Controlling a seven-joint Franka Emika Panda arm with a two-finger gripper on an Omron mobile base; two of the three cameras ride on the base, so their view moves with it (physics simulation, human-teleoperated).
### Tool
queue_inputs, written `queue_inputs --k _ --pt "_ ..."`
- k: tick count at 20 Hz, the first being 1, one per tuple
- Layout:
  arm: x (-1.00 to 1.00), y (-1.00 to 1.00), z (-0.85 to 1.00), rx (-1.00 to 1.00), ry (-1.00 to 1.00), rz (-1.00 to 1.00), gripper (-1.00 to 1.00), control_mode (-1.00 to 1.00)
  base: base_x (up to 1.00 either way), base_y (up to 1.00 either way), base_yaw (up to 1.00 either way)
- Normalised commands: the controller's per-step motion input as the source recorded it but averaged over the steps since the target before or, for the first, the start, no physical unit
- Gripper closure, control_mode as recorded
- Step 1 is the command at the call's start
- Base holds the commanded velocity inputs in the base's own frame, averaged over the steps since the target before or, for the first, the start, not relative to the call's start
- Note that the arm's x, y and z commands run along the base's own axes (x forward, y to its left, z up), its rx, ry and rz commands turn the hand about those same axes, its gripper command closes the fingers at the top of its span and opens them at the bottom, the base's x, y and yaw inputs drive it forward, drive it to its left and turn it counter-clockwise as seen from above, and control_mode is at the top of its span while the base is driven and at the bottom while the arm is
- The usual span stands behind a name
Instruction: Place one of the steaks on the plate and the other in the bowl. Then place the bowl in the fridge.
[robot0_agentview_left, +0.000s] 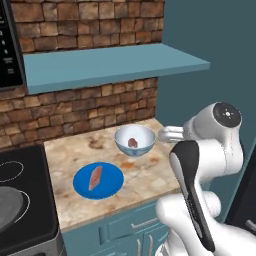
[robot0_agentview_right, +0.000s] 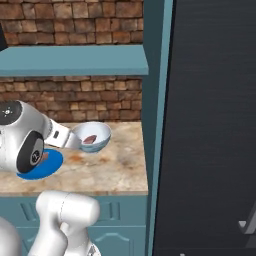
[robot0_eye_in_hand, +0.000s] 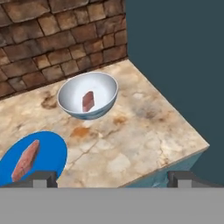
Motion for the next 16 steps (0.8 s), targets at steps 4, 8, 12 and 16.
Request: queue_inputs --k 4,8,12,16 --pt "0.41 0.0 -0.33 0.14 0.05 0.0 -1.0 -1.0 0.0 0.0 0.0" --pt "0.48 0.0 -0.38 0.03 0.0 -0.05 -1.0 -1.0 0.0 0.0 0.0" --pt "0.48 0.0 -0.29 0.02 0.05 -0.23 -1.0 -1.0 0.0 0.0 0.0" --pt "0.65 0.0 -0.36 0.22 0.04 -0.14 -1.0 -1.0 0.0 0.0 0.0"
